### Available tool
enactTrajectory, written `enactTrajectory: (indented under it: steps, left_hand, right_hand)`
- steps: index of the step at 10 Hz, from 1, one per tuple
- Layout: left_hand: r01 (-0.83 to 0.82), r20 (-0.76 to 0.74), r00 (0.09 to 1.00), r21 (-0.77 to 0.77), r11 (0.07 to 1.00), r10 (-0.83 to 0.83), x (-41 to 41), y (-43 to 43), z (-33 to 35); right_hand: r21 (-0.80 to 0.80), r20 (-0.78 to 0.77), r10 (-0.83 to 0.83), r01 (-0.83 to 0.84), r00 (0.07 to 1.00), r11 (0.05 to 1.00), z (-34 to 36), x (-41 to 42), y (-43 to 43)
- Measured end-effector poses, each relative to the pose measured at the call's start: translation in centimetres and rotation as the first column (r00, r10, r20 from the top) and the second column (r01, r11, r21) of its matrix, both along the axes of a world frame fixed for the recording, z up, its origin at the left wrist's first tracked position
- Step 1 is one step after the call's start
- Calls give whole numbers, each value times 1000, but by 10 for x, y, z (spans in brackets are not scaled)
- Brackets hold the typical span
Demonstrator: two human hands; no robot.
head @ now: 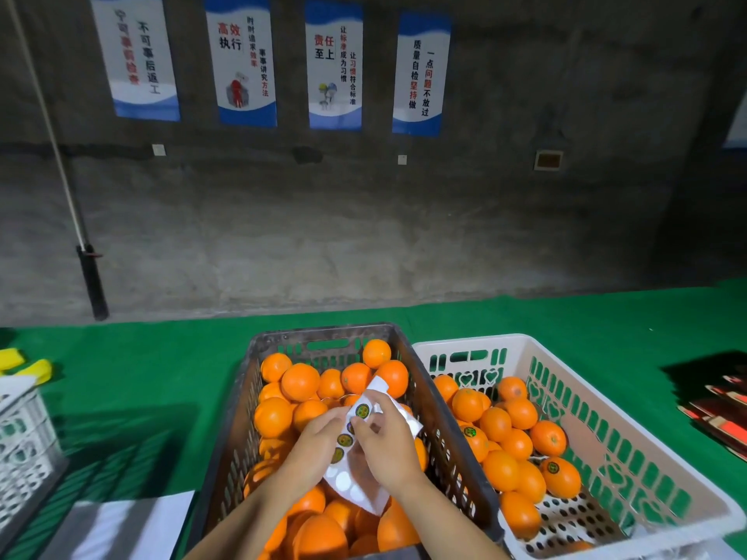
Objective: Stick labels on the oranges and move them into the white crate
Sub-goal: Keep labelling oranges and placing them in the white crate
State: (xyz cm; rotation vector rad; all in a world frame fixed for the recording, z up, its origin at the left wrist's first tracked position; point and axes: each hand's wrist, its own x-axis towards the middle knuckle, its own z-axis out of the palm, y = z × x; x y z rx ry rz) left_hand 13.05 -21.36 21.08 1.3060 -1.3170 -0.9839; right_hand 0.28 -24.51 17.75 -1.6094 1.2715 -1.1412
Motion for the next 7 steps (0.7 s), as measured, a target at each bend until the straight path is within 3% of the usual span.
enactTrajectory:
  steps: [2, 4, 5, 6, 7]
  left_hand:
    - [-94, 235, 966, -82, 992, 111, 9, -9, -16]
    - [-170, 236, 953, -100, 980, 189, 16, -17, -25]
    - [-232, 237, 935, -153, 961, 263, 19, -17, -26]
    - [-223, 369, 880, -236, 946, 299, 22, -12, -25]
    - [-23, 565, 815, -193, 981, 130, 19, -7, -30]
  right_hand:
    - [-61, -117, -13, 6, 993, 998, -3, -1, 0]
    - [-71, -159, -50, 39, 986, 997, -3, -3, 1]
    - [-117, -190, -152, 131, 970, 984, -1, -5, 3]
    - [-212, -222, -314, 269, 923, 940, 6, -13, -2]
    - [-335, -324, -316, 204, 892, 920, 12, -32, -12]
